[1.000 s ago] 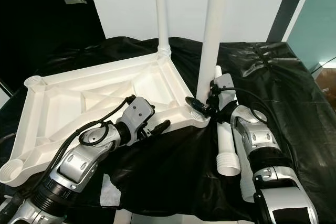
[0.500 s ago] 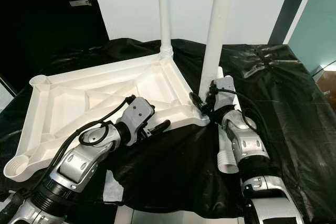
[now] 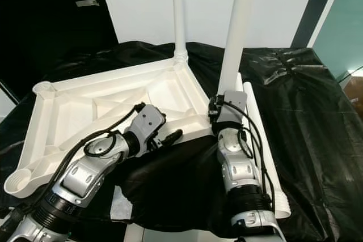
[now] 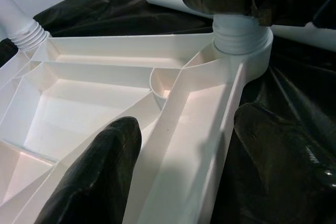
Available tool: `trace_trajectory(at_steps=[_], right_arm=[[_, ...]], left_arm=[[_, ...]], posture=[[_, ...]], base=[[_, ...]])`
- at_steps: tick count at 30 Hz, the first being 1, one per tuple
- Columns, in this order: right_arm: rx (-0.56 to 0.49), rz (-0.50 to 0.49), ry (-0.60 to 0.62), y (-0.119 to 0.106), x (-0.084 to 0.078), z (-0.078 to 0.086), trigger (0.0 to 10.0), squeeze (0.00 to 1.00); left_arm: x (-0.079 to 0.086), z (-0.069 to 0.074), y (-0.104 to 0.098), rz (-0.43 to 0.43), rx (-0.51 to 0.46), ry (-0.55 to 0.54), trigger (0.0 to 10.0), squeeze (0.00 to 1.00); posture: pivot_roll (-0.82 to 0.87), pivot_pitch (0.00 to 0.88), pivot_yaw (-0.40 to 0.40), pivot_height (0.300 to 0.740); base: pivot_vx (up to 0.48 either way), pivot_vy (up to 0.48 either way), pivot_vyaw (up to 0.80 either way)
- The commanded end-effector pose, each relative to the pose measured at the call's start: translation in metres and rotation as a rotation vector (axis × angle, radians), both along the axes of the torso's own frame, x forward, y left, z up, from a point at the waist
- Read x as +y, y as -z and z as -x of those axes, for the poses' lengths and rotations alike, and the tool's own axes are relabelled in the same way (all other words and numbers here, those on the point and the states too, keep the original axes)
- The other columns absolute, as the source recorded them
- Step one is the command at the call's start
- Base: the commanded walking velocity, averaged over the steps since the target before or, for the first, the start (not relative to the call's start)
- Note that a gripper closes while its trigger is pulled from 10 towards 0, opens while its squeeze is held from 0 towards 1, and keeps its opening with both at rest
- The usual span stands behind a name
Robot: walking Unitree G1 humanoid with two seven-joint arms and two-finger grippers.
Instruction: Building children table
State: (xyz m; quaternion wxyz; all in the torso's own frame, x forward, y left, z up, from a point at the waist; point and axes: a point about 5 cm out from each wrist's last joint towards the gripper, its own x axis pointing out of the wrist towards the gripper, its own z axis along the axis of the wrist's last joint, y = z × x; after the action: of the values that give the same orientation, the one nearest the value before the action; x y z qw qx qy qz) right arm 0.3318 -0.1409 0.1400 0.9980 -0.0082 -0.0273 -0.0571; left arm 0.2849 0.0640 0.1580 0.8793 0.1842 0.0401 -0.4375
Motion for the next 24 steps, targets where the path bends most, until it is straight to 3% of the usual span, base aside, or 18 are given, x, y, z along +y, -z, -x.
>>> trace_trajectory(at_steps=[1, 2, 3, 4, 11, 17, 18, 19, 24], right_arm=[[0.071, -0.018, 0.023, 0.017, -0.008, 0.006, 10.0, 0.00], [0.060, -0.015, 0.014, 0.016, -0.010, 0.006, 10.0, 0.15], [0.060, -0.015, 0.014, 0.016, -0.010, 0.006, 10.0, 0.15], [0.045, -0.013, 0.011, 0.014, -0.011, 0.008, 10.0, 1.00], [-0.035, -0.068, -0.069, 0.003, -0.005, 0.016, 10.0, 1.00], [-0.017, -0.059, -0.074, 0.006, -0.005, 0.022, 10.0, 1.00], [-0.008, -0.057, -0.076, 0.009, -0.005, 0.025, 10.0, 0.21], [-0.005, -0.050, -0.080, 0.010, -0.006, 0.029, 10.0, 0.00], [0.004, -0.040, -0.091, 0.013, -0.004, 0.036, 10.0, 0.00]], left_arm=[[-0.001, 0.004, 0.000, -0.015, 0.022, 0.063, 10.0, 0.00], [-0.001, 0.004, 0.000, -0.016, 0.023, 0.063, 10.0, 0.00], [-0.001, 0.004, 0.000, -0.016, 0.023, 0.063, 10.0, 0.00], [-0.001, 0.003, 0.000, -0.017, 0.023, 0.062, 10.0, 0.00], [0.002, 0.001, -0.002, -0.017, 0.014, 0.057, 10.0, 0.00], [0.006, -0.001, -0.003, -0.021, 0.009, 0.053, 10.0, 0.00], [0.009, -0.002, -0.004, -0.023, 0.005, 0.047, 10.0, 0.00], [0.012, -0.004, -0.005, -0.024, 0.003, 0.042, 10.0, 0.00], [0.016, -0.006, -0.005, -0.014, 0.012, 0.038, 10.0, 0.00]], posture=[[-0.04, 0.002, 0.026, 0.740], [-0.04, 0.002, 0.025, 0.740], [-0.04, 0.002, 0.025, 0.740], [-0.04, 0.000, 0.024, 0.740], [-0.04, 0.000, 0.023, 0.740], [-0.04, 0.000, 0.022, 0.740], [-0.04, 0.000, 0.021, 0.740], [-0.05, 0.000, 0.022, 0.740], [-0.05, 0.000, 0.023, 0.740]], base=[[0.000, 0.000, 0.00], [0.000, 0.000, 0.00], [0.000, 0.000, 0.00], [0.000, 0.000, 0.00], [0.000, 0.000, 0.00], [0.000, 0.000, 0.00], [0.000, 0.000, 0.00], [0.000, 0.000, 0.00], [0.000, 0.000, 0.00]])
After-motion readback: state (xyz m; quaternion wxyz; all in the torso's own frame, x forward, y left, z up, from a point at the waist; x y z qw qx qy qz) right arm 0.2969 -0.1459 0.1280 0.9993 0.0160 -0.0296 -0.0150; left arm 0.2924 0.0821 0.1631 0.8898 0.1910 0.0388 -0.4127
